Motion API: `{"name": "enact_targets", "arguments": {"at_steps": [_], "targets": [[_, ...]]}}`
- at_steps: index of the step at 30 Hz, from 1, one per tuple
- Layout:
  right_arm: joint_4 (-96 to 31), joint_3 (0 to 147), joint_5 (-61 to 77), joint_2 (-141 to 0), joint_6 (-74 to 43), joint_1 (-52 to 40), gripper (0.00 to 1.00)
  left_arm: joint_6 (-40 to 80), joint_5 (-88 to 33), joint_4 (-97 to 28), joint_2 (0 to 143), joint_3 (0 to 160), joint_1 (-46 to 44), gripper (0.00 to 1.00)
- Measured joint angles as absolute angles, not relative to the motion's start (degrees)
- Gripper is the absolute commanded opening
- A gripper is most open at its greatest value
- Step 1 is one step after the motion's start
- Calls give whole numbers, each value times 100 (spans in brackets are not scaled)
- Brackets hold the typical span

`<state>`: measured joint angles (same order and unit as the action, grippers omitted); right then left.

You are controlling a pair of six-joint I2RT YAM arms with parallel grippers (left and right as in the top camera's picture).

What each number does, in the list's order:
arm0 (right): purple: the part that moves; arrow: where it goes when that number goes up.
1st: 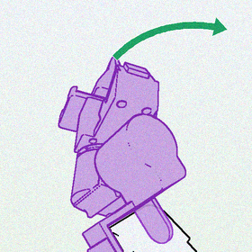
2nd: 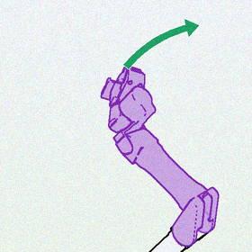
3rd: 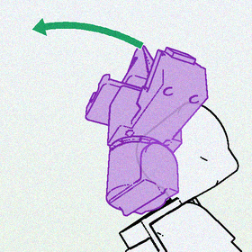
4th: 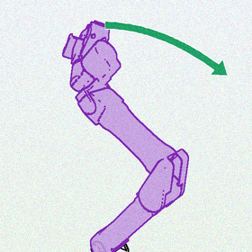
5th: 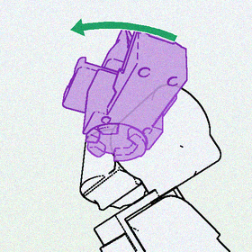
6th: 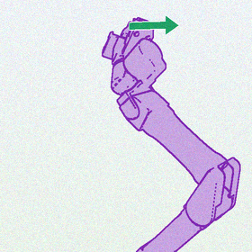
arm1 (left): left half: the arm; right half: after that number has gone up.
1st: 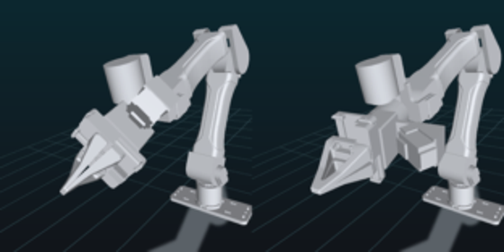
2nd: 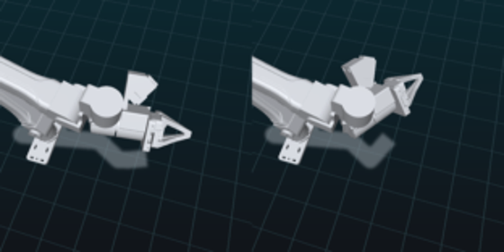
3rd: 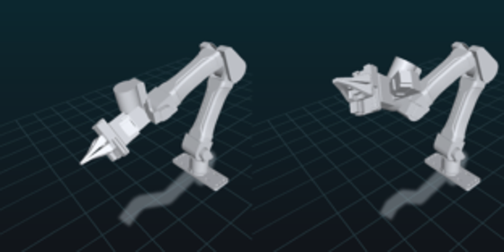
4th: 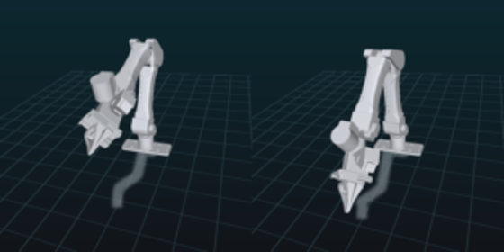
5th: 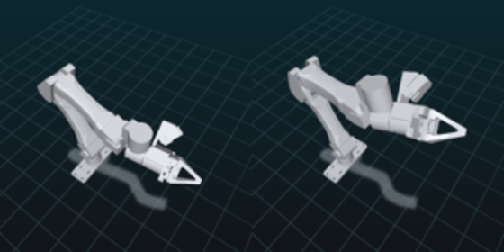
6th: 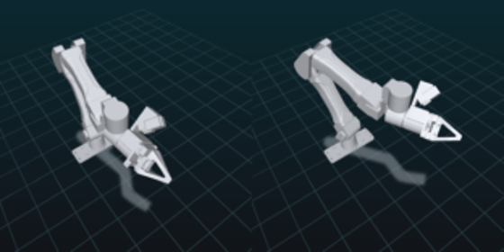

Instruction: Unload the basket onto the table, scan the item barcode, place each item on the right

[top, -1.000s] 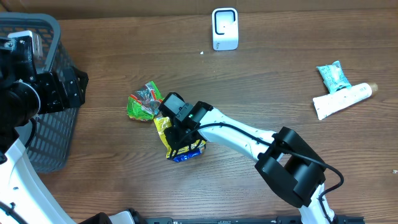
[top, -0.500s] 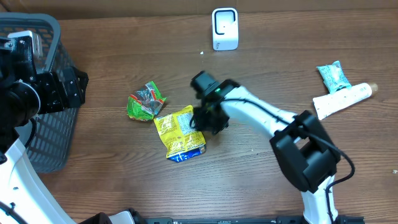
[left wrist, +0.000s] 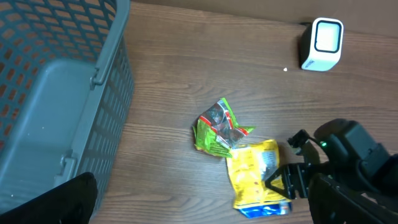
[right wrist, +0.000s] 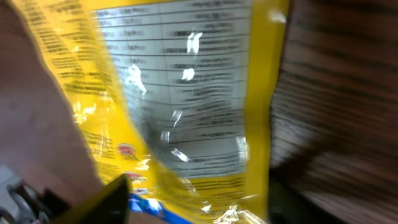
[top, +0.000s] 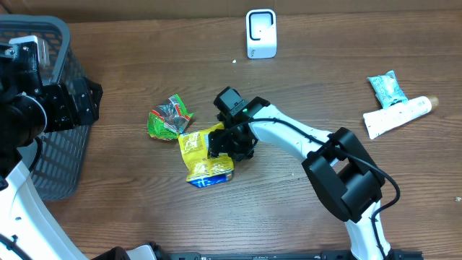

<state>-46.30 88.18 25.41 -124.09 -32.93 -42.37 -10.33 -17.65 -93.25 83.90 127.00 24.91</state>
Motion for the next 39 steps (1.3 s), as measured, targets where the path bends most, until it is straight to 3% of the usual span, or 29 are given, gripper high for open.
{"name": "enact_targets", "arguments": {"at_steps": [3, 5, 16, 23, 24, 25, 27, 28, 30, 34, 39], "targets": [[-4591, 8825, 2530, -12505, -3479, -4309, 27, -1033, -1765, -9327, 8390, 12700, 2491, 100], [-4598, 8827, 2497, -12514, -3566, -4318, 4, -1033, -1765, -9325, 8390, 12700, 2491, 100], [-4908, 9122, 2300, -12669, -3441, -4230, 4, -1033, -1767, -9325, 8390, 12700, 2491, 100], [-6080, 10451, 545, -12794, -2602, -4191, 4, -1033, -1765, -9327, 8390, 12700, 2491, 100], [-6106, 10602, 410, -12794, -2464, -4187, 10, -1033, -1765, -9325, 8390, 12700, 2493, 100], [-6058, 10696, 403, -12794, -2342, -4182, 32, -1033, -1765, -9325, 8390, 12700, 2491, 100], [-5913, 10746, 744, -12794, -2099, -4169, 50, -1033, -1765, -9325, 8390, 12700, 2491, 100], [-5850, 10746, 937, -12794, -2016, -4165, 54, -1033, -1765, -9327, 8390, 12700, 2491, 100], [-5605, 10709, 1588, -12801, -1737, -4163, 56, -1033, -1765, -9325, 8390, 12700, 2491, 100], [-4882, 10471, 2842, -12801, -1323, -4287, 45, -1033, -1767, -9325, 8390, 12700, 2491, 100], [-4515, 10014, 3374, -12803, -1188, -4742, 53, -1033, -1765, -9325, 8390, 12700, 2491, 100]]}}
